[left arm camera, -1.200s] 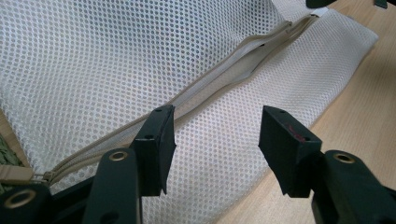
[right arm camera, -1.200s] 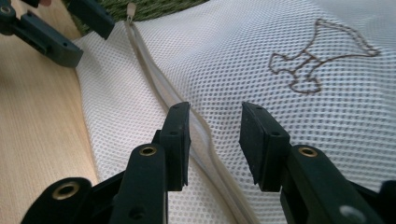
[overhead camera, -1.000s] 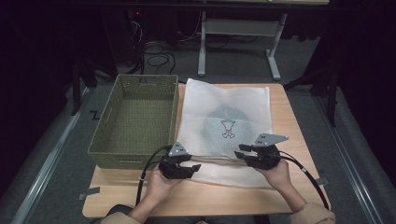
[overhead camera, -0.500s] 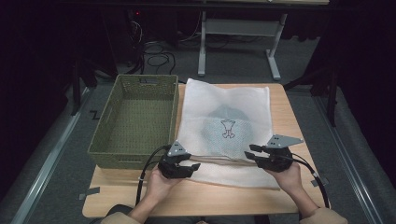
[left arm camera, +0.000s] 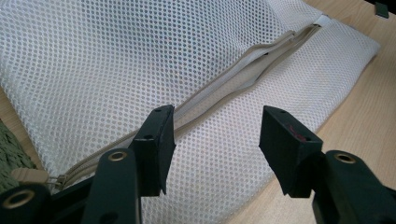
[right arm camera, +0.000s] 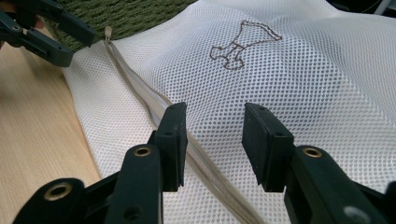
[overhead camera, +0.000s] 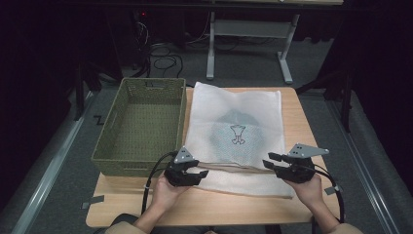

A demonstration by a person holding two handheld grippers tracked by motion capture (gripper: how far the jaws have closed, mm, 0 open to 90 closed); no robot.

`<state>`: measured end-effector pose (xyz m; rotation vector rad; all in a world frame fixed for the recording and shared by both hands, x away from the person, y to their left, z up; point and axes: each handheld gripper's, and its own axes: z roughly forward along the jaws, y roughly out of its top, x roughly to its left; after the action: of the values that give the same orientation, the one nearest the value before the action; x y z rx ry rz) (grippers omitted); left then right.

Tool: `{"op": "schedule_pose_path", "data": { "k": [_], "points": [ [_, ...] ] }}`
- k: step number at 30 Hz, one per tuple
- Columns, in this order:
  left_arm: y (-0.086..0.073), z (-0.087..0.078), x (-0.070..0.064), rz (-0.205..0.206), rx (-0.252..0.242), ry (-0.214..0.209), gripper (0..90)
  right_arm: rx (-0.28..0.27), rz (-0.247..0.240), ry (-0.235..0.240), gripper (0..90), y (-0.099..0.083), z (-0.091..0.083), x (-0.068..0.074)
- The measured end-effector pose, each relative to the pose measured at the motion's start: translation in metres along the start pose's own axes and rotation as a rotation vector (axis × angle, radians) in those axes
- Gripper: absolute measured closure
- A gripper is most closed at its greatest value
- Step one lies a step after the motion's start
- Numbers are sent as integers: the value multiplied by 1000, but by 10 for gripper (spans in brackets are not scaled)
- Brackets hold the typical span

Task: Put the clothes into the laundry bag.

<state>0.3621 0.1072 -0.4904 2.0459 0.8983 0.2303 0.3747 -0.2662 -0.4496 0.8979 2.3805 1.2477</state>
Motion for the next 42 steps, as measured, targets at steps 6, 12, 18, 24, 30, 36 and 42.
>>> {"op": "schedule_pose_path", "data": {
  "k": [6, 12, 18, 24, 30, 36, 42],
  "points": [
    [0, 0, 0, 2, 0, -2, 453, -8, 33, -9, 605, -9, -3, -4],
    [0, 0, 0, 0, 1, -1, 451, -9, 42, -23, 609, -17, -7, -6],
    [0, 0, 0, -8, 1, -5, 447, -5, 57, -27, 609, -22, -8, -7],
    [0, 1, -1, 10, 10, 10, 446, -7, 69, -29, 605, -27, -7, -7],
    [0, 1, -1, 14, 16, 13, 445, -9, 80, -37, 604, -32, -7, -7],
    [-1, 2, -2, 21, 23, 21, 445, -9, 85, -54, 602, -37, -4, -9],
    [-1, 2, -3, 28, 26, 27, 441, 10, 88, -61, 600, -44, 3, -10]
  ]
}}
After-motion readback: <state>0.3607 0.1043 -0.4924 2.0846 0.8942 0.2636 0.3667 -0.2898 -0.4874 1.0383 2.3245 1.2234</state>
